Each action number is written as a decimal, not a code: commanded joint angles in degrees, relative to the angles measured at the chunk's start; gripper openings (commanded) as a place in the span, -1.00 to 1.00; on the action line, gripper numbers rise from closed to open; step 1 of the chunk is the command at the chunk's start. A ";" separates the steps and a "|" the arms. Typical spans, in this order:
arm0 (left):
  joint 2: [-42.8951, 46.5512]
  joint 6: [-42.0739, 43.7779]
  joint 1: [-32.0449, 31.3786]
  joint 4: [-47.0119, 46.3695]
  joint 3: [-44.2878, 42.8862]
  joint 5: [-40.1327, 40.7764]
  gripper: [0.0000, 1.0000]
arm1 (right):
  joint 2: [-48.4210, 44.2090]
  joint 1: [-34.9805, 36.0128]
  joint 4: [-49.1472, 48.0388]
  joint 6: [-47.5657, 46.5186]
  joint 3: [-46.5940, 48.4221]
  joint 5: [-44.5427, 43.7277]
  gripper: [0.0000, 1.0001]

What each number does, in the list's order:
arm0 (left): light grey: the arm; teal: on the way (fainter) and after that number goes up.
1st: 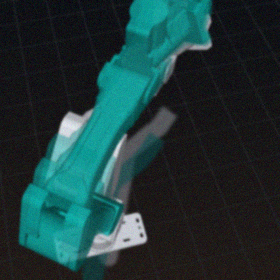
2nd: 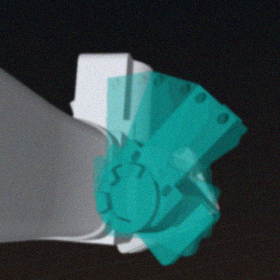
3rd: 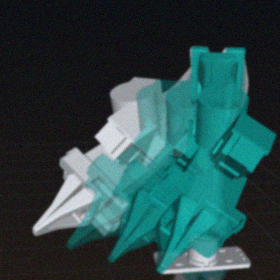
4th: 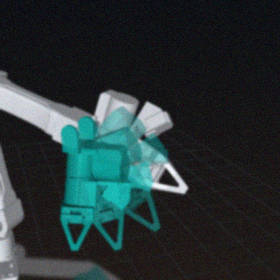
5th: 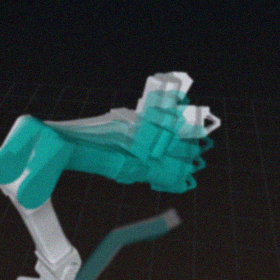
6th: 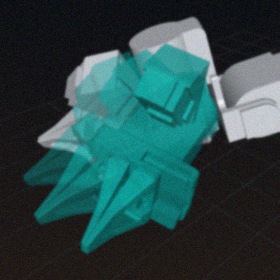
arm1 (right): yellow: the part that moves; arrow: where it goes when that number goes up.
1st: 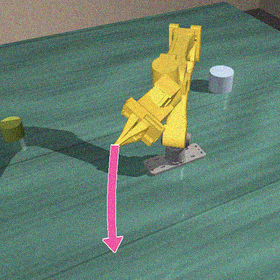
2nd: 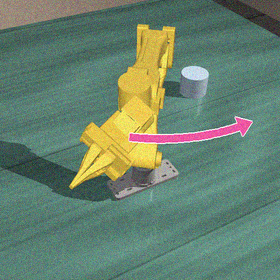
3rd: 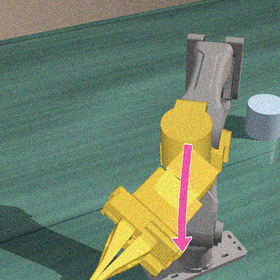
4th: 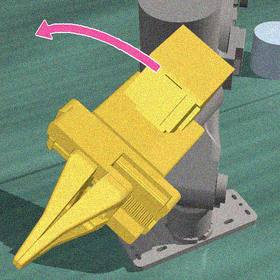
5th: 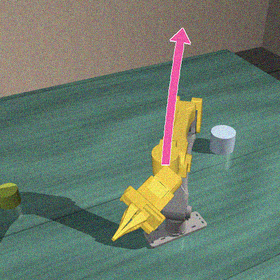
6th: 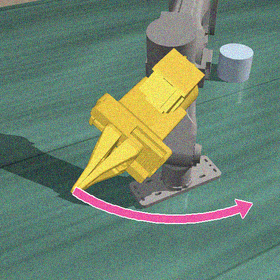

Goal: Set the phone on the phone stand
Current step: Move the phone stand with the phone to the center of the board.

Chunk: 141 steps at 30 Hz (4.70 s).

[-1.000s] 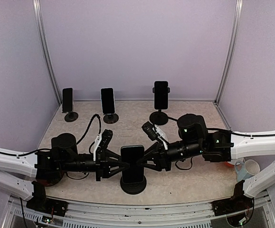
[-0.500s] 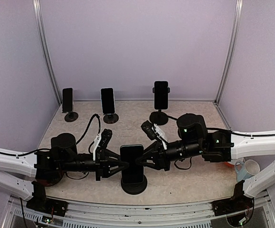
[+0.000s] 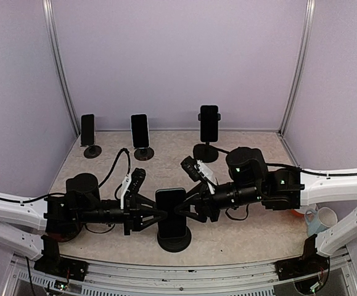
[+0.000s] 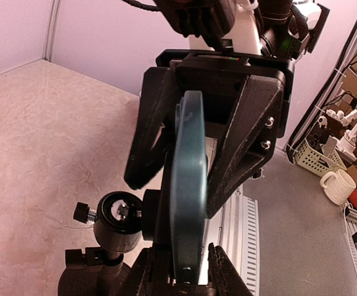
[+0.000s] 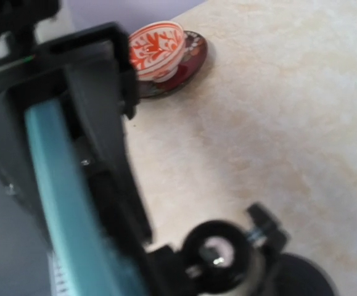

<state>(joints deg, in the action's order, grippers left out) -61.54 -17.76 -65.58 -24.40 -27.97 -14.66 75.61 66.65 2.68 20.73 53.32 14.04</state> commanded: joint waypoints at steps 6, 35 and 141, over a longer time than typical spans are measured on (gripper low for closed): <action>-0.58 -0.75 -0.62 -4.16 0.19 -0.08 -0.83 | -2.32 1.85 0.12 1.97 2.71 -8.24 0.39; 3.90 -5.76 -3.54 -13.03 7.03 13.01 -0.07 | 12.98 15.71 13.64 8.37 23.49 -47.03 1.00; 15.48 -3.60 -2.75 0.06 7.58 21.20 0.97 | 3.00 -48.87 9.29 -7.63 23.36 -26.24 -0.11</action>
<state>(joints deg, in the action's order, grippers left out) -46.89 -22.24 -68.79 -25.10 -19.03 6.09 78.28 21.23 20.69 14.83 71.09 -17.41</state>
